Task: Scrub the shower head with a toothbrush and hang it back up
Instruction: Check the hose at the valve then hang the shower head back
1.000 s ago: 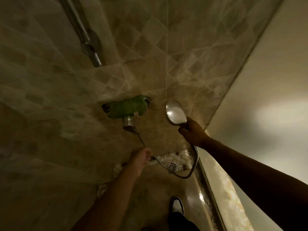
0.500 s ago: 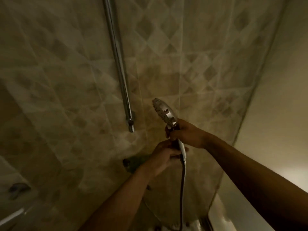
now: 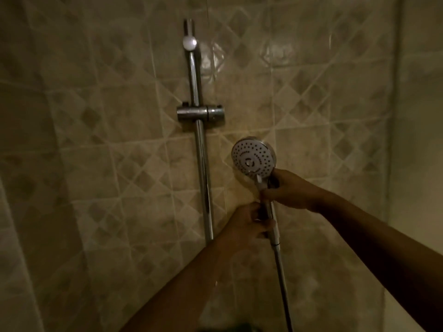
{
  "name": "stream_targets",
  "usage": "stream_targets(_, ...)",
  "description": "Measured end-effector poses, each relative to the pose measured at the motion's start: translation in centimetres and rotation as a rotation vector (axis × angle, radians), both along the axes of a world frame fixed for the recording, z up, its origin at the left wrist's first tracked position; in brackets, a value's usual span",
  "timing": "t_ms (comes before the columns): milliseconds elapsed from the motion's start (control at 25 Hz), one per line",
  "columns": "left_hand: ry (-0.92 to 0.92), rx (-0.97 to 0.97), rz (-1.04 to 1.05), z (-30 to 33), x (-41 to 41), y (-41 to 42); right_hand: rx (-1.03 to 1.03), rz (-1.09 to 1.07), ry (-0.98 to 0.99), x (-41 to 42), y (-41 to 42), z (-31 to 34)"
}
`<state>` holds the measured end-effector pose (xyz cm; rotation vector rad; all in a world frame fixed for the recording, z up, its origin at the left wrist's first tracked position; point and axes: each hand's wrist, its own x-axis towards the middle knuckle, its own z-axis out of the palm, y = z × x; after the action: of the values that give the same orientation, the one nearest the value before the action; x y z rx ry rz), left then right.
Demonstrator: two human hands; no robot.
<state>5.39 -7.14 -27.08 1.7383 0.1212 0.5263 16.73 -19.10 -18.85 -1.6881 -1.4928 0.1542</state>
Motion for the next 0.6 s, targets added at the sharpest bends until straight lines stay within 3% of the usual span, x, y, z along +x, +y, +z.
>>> stream_targets(200, -0.068, 0.2, 0.042, 8.5, 0.0, -0.3, 0.107, -0.183, -0.26, 1.1, -0.2, 5.9)
stream_targets(440, -0.153, 0.549, 0.218, 19.5, 0.5, -0.4, 0.414, -0.153, -0.173, 0.2, 0.2, 13.7)
stream_targets(600, -0.202, 0.636, 0.227, 24.9, -0.6, -1.4, 0.433, -0.117, -0.108, -0.9, 1.1, 19.0)
